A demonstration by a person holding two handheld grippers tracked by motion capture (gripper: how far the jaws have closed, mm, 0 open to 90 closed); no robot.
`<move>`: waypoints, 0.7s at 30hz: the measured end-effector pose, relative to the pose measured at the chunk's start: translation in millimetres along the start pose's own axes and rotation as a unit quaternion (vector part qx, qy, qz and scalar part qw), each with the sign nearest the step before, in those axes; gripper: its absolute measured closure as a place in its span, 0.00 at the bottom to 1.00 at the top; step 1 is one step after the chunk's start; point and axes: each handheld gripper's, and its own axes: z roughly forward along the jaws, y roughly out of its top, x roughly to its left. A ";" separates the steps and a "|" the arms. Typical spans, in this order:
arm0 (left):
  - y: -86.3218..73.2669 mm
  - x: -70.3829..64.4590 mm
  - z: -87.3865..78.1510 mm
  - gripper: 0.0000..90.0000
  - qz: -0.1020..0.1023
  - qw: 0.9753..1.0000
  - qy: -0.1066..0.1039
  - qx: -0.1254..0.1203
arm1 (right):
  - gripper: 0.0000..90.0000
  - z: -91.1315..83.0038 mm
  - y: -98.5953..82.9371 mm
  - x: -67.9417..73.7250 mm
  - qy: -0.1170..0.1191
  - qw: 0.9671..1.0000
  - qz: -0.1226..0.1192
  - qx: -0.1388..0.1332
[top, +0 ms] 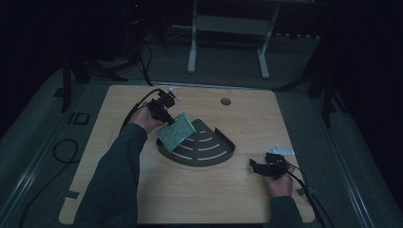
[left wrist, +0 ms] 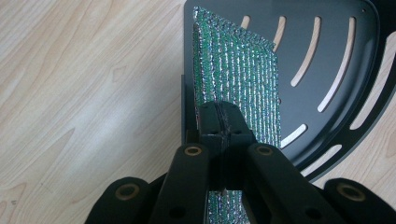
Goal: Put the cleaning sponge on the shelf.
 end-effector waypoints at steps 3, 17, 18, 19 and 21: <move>0.3 0.2 1.0 1.00 0.000 1.000 0.001 -0.002 | 0.21 0.0 0.0 0.0 0.000 1.000 0.000 0.000; 3.7 -3.4 12.1 1.00 0.009 1.000 0.008 0.009 | 0.22 0.0 0.0 0.0 0.000 1.000 0.000 0.000; 3.8 -3.8 12.9 1.00 0.008 1.000 0.010 0.010 | 0.22 0.0 0.0 0.0 0.000 1.000 0.000 0.000; 4.0 -4.2 13.5 1.00 0.007 1.000 0.009 0.011 | 0.21 0.0 0.0 0.0 0.000 1.000 0.000 0.000; 4.2 -4.9 14.6 1.00 0.009 1.000 0.009 0.011 | 0.22 0.0 0.0 0.0 0.000 1.000 0.000 0.000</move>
